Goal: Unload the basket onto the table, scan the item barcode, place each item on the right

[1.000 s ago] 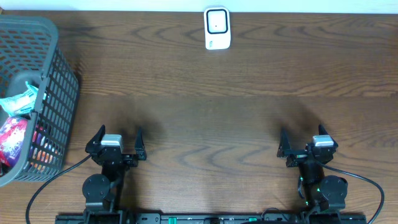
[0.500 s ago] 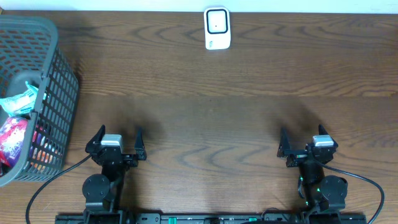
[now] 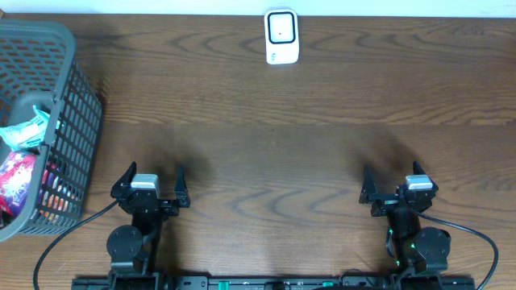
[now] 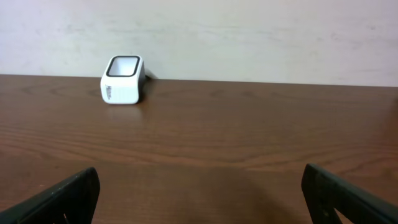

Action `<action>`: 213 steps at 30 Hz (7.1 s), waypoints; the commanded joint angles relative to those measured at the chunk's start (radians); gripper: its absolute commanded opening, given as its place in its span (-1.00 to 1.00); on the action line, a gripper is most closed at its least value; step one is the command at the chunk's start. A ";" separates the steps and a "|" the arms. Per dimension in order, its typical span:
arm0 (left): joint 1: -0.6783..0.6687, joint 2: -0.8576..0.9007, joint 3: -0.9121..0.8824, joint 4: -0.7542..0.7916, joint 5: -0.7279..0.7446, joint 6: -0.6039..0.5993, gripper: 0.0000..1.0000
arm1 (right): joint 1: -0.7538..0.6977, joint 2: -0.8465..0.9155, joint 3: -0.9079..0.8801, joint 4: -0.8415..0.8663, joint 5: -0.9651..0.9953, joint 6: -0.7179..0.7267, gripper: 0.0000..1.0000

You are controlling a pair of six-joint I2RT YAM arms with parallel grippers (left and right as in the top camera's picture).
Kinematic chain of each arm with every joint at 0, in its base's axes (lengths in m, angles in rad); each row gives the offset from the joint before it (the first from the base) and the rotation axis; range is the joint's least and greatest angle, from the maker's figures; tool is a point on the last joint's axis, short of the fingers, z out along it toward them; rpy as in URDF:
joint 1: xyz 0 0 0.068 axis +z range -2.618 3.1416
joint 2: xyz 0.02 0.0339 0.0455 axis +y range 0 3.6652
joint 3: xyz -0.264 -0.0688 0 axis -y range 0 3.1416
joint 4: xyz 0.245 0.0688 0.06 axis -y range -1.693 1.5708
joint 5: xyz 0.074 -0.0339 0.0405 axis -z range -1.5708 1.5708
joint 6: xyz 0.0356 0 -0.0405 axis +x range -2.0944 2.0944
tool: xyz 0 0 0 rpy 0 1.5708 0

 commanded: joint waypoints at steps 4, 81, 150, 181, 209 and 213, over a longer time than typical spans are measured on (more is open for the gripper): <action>0.006 -0.005 -0.017 -0.035 0.002 0.017 0.96 | -0.006 -0.007 -0.001 -0.004 0.005 -0.011 0.99; 0.006 -0.005 -0.017 -0.035 0.002 0.017 0.96 | -0.006 -0.005 -0.001 -0.004 0.005 -0.011 0.98; 0.084 0.877 1.206 -0.306 0.082 -0.212 0.96 | -0.006 -0.005 -0.001 -0.004 0.005 -0.011 0.98; 0.903 1.544 1.693 -0.753 0.314 -0.556 0.96 | -0.006 -0.005 -0.001 -0.004 0.005 -0.011 0.99; 0.747 1.823 1.585 -0.982 -0.320 -0.290 0.95 | -0.006 -0.005 -0.001 -0.004 0.005 -0.011 0.99; 0.744 1.904 1.578 -0.981 -0.320 -0.290 0.96 | -0.006 -0.005 -0.001 -0.004 0.005 -0.011 0.98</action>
